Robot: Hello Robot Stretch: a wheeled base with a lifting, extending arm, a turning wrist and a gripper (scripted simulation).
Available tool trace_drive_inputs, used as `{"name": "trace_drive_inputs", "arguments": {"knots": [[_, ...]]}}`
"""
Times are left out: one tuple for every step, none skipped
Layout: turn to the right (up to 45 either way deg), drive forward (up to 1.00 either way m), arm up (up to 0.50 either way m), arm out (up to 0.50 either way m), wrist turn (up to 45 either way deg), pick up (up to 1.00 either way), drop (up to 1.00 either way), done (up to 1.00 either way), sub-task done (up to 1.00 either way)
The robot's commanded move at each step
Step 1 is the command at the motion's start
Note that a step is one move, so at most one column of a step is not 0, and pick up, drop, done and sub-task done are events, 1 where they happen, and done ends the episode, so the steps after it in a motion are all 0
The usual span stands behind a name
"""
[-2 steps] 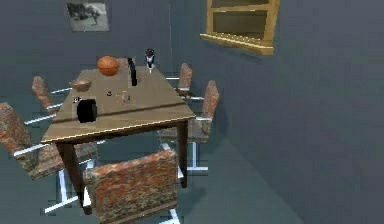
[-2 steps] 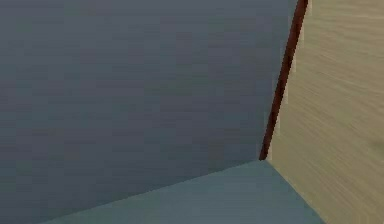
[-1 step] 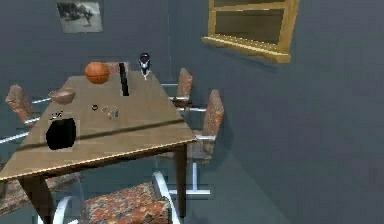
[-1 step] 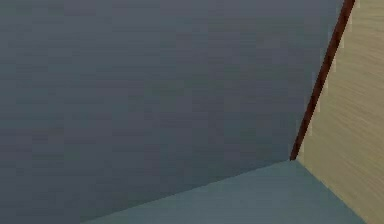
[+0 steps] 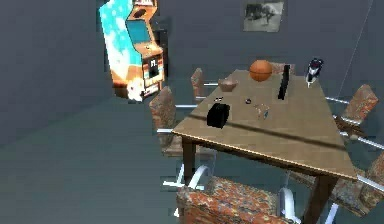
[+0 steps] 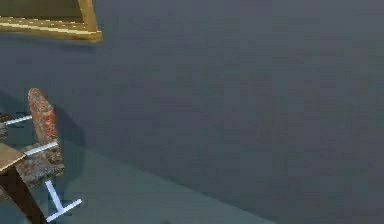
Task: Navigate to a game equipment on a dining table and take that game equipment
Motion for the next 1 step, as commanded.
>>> {"name": "trace_drive_inputs", "arguments": {"knots": [[-45.0,0.0,0.0,0.0,0.0,0.0,0.0,0.0,0.0]]}}
